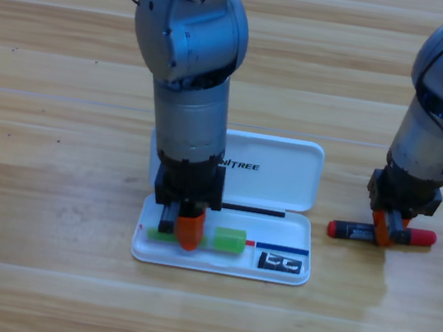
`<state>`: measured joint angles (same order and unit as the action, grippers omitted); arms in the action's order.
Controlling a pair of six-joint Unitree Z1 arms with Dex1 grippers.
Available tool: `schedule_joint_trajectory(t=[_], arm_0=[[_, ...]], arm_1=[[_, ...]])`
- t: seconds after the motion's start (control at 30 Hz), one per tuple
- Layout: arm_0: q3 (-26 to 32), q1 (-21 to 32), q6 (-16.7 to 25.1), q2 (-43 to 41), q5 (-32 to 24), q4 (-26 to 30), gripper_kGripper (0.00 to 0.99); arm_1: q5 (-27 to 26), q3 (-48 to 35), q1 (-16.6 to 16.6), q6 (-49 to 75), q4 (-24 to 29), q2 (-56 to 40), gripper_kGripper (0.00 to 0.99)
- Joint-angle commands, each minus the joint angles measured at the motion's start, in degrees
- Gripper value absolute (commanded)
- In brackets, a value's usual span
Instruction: Clean up eraser and pencils
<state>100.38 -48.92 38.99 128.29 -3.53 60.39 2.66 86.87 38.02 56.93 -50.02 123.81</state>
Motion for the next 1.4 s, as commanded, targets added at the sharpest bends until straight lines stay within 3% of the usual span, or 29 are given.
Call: schedule_joint_trajectory(t=[0.03, 0.07, 0.1, 0.2, 0.43, 0.67, 0.9, 1.17, 1.4], arm_0=[[0.34, -1.27, -1.02, 2.31, -0.77, 0.51, 0.52], [0.16, -1.27, -1.11, 2.23, -0.68, 0.51, 0.795], [0.07, -1.27, -1.37, 2.05, -0.6, 0.6, 0.884], [-0.28, -1.27, -1.37, 1.61, -0.51, 0.6, 0.957], [-0.63, -1.27, -1.29, 0.12, -0.25, 0.95, 0.962], [-0.54, 1.19, -0.41, -7.09, -0.95, 3.85, 0.965], [-1.86, 12.44, 3.55, -16.85, -3.5, 7.46, 0.989], [-7.31, 29.05, 14.27, -20.98, -9.3, 7.37, 0.988], [-10.38, 35.73, 20.07, -20.62, -12.2, 6.84, 0.986]], arm_1=[[-0.81, -5.13, -1.29, -0.42, 0.53, -4.63, 0.0], [-0.81, -5.66, -1.11, -0.77, 0.45, -6.3, 0.0], [-0.81, -6.18, -0.85, -1.12, 0.27, -8.06, 0.0], [-0.81, -7.77, 0.21, -2.44, -0.7, -13.33, 0.0], [-4.24, -7.41, 5.31, -5.25, -6.23, -22.12, 0.0], [-4.94, -2.14, 11.63, -8.15, -7.82, -17.55, 0.0], [-3.27, 8.05, 17.0, -9.65, -8.08, -5.6, 0.0], [-1.87, 22.47, 19.19, -11.14, -11.33, 6.0, 0.0], [-0.81, 29.24, 19.54, -11.41, -12.91, 11.54, 0.0]])
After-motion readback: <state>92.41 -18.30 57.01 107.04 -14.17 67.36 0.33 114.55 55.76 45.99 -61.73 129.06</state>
